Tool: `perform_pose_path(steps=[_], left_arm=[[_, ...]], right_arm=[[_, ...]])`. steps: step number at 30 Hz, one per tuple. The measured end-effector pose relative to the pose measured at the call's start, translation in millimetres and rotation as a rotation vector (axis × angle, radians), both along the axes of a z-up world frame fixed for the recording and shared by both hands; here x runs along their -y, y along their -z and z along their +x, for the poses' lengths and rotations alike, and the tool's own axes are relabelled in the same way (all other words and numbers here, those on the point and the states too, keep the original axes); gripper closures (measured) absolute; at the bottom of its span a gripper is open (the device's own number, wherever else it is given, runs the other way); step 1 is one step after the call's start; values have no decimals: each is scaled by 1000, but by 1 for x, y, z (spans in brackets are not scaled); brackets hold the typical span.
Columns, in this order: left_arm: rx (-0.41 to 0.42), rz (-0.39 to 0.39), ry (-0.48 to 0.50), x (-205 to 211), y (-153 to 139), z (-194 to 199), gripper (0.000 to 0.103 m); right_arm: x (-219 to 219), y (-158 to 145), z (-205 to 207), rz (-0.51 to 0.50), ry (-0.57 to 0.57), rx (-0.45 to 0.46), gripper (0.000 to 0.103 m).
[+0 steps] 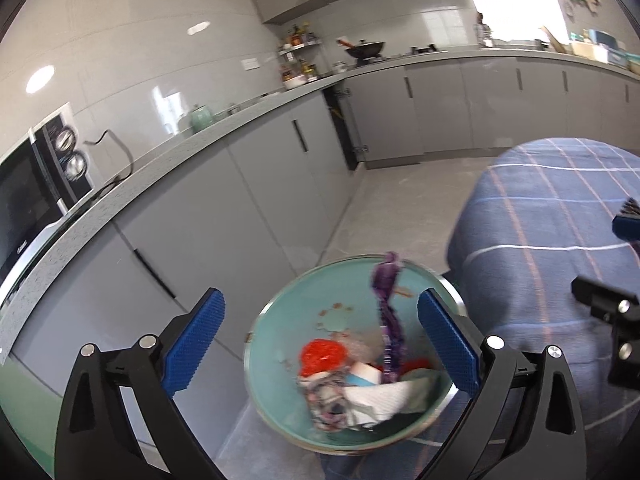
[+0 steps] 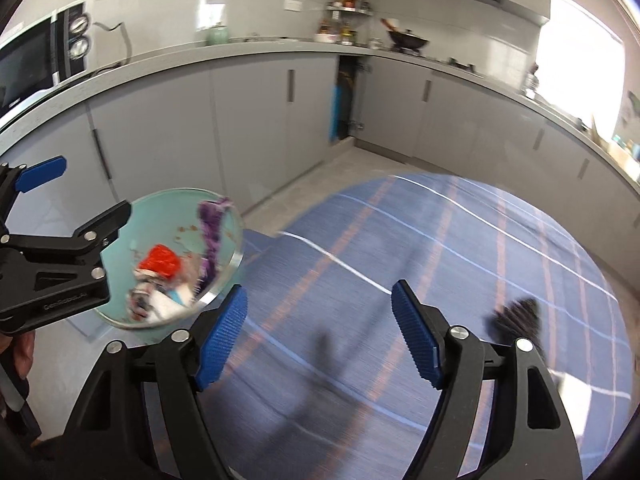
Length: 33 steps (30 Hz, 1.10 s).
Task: Collect trash
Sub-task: 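Move both grippers back toward the black scrubber and white sponge, then grasp the black coiled scrubber with the left gripper while the right gripper grasps the white sponge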
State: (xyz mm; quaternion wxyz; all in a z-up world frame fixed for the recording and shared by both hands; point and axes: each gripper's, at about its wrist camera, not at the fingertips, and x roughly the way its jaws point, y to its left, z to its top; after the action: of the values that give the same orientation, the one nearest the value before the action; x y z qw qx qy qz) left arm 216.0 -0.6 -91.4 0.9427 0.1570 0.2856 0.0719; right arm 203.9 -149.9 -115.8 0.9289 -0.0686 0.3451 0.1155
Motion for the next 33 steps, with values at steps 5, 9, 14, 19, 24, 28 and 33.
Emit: perform_pose_path(steps=[5, 9, 14, 19, 24, 28, 33], left_arm=[[-11, -4, 78, 37, 0, -3, 6], [-14, -3, 140, 65, -2, -5, 6], [-9, 8, 212, 102, -3, -8, 6], [-16, 14, 269, 136, -1, -7, 6], [-47, 18, 317, 167, 8, -4, 6], [-66, 27, 342, 186, 16, -1, 6], [-78, 41, 375, 208, 21, 0, 6]], right_arm=[[46, -2, -12, 13, 109, 3, 27], [78, -2, -22, 14, 179, 9, 24], [125, 1, -33, 13, 289, 11, 24], [175, 10, -44, 17, 413, -2, 23], [205, 20, -52, 24, 497, -20, 21], [216, 29, -52, 20, 515, -58, 21], [217, 39, -43, 25, 516, -108, 21]])
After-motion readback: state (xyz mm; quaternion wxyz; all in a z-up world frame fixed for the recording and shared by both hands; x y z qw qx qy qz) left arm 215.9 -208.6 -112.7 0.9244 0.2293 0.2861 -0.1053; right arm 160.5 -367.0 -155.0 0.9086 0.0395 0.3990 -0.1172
